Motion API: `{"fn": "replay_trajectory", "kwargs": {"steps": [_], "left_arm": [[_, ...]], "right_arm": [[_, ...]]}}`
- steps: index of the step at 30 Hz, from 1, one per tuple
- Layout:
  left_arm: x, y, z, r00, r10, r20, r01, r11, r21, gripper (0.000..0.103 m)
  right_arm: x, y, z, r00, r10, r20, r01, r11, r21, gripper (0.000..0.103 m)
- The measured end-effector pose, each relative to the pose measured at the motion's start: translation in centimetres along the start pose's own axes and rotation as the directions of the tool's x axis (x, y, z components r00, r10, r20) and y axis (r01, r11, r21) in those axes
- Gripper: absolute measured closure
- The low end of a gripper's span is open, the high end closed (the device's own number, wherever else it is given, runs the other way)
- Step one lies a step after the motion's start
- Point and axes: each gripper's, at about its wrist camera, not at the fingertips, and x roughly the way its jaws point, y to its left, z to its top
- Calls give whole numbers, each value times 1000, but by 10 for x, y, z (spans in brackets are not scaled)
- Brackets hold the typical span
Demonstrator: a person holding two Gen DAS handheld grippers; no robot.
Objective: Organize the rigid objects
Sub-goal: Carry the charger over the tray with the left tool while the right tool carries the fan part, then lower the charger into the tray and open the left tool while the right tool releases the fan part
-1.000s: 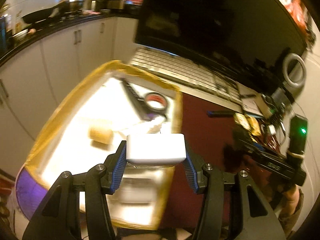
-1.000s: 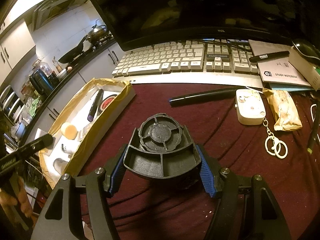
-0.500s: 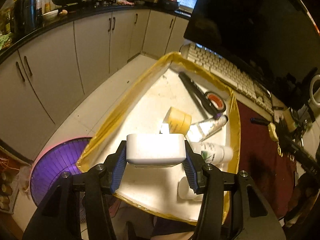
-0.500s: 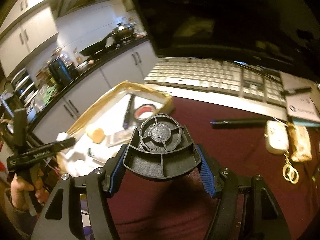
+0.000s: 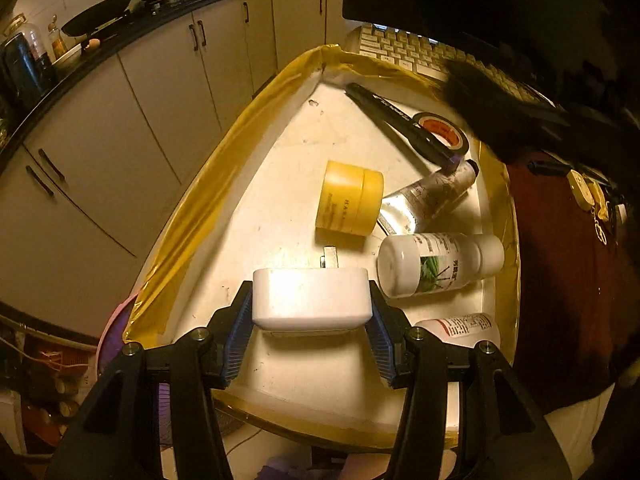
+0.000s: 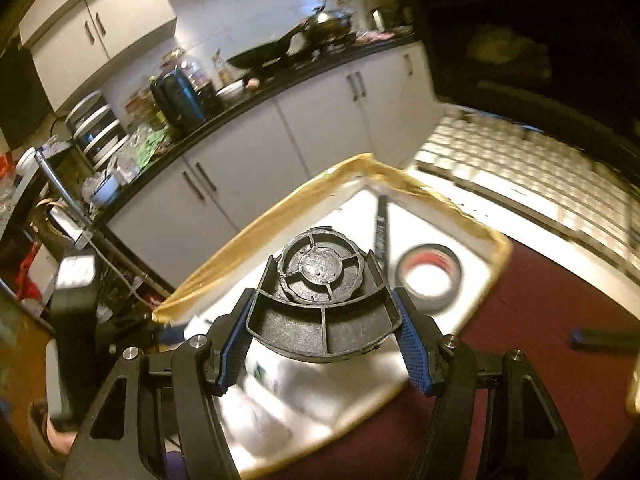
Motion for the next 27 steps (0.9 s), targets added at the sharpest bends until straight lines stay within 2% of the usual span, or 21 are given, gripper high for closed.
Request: {"fn": "replay_trajectory", "kwargs": {"steps": [5, 9, 15, 20, 22, 24, 27], "left_arm": [[3, -7, -1, 999, 22, -31, -21, 998, 64, 52], [4, -8, -1, 999, 18, -45, -14, 996, 89, 52], [4, -6, -1, 999, 12, -44, -8, 996, 89, 52], [2, -6, -1, 999, 13, -45, -10, 997, 78, 51], [2, -7, -1, 999, 10, -45, -7, 997, 71, 45], [-1, -9, -2, 999, 16, -36, -14, 998, 67, 34], [-5, -9, -5, 999, 18, -29, -16, 998, 58, 30]], "right_arm": [[47, 12, 26, 997, -34, -63, 30, 997, -73, 42], [77, 19, 28, 992, -49, -120, 34, 992, -124, 42], [96, 26, 14, 981, -109, -162, 80, 982, -173, 42], [95, 31, 11, 975, -155, -159, 117, 968, -223, 42], [93, 31, 11, 975, -160, -152, 123, 966, -226, 41], [87, 32, 10, 981, -141, -135, 110, 971, -213, 35], [75, 28, 12, 987, -122, -100, 101, 976, -194, 34]]}}
